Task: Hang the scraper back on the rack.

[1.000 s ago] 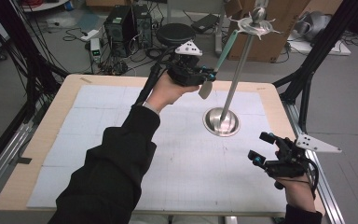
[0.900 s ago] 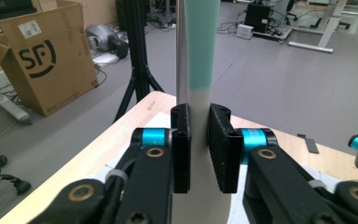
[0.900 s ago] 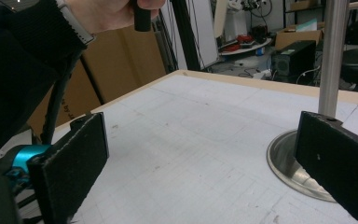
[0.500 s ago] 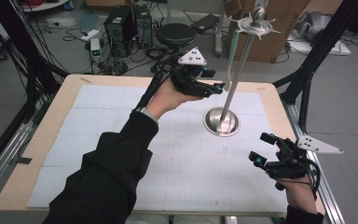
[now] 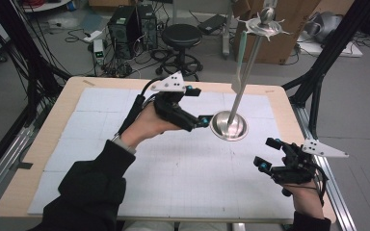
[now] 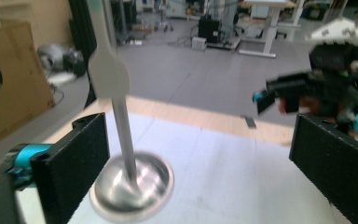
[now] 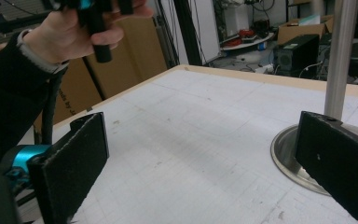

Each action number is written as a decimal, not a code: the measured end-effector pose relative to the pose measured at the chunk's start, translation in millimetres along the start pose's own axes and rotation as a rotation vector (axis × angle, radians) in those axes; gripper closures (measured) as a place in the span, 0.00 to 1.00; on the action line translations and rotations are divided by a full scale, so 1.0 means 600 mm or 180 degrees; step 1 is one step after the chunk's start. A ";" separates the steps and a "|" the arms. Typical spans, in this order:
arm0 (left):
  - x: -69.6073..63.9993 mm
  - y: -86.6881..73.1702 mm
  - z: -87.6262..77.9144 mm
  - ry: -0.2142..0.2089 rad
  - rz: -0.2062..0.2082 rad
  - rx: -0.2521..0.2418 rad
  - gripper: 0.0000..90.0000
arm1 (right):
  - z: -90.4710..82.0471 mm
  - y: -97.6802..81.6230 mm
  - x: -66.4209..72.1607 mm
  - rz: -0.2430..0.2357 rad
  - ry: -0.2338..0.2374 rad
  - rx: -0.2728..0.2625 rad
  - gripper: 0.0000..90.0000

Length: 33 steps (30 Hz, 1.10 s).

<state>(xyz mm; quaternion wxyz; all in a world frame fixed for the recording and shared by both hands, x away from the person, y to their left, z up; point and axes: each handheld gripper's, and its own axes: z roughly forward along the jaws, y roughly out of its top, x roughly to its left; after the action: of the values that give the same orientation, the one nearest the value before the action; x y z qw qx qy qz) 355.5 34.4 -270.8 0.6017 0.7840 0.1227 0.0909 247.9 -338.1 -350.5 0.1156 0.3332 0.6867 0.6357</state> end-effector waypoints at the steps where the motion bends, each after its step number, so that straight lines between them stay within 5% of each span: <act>1: -0.004 -0.009 -0.009 0.0006 0.0030 -0.0020 0.02 | 0.001 0.000 0.001 -0.0006 0.0013 0.0020 0.02; 10: -0.008 -0.081 -0.083 0.0148 0.0061 -0.0233 0.02 | 0.017 0.000 0.010 -0.0247 0.0303 0.0071 0.02; 14: 0.000 -0.117 -0.112 0.0259 0.0032 -0.0266 0.02 | 0.026 0.000 0.009 -0.0304 0.0316 0.0101 0.02; 33: 0.032 -0.264 -0.265 0.1143 -0.0135 -0.0154 0.03 | 0.059 -0.001 -0.006 -0.0425 0.0415 0.0106 0.02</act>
<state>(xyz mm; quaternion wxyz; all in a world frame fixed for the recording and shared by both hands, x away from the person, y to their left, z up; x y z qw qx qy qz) 314.4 225.8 -382.8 0.5905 0.7378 0.2424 0.2197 271.1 -311.9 -358.2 0.1072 0.2465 0.7239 0.6354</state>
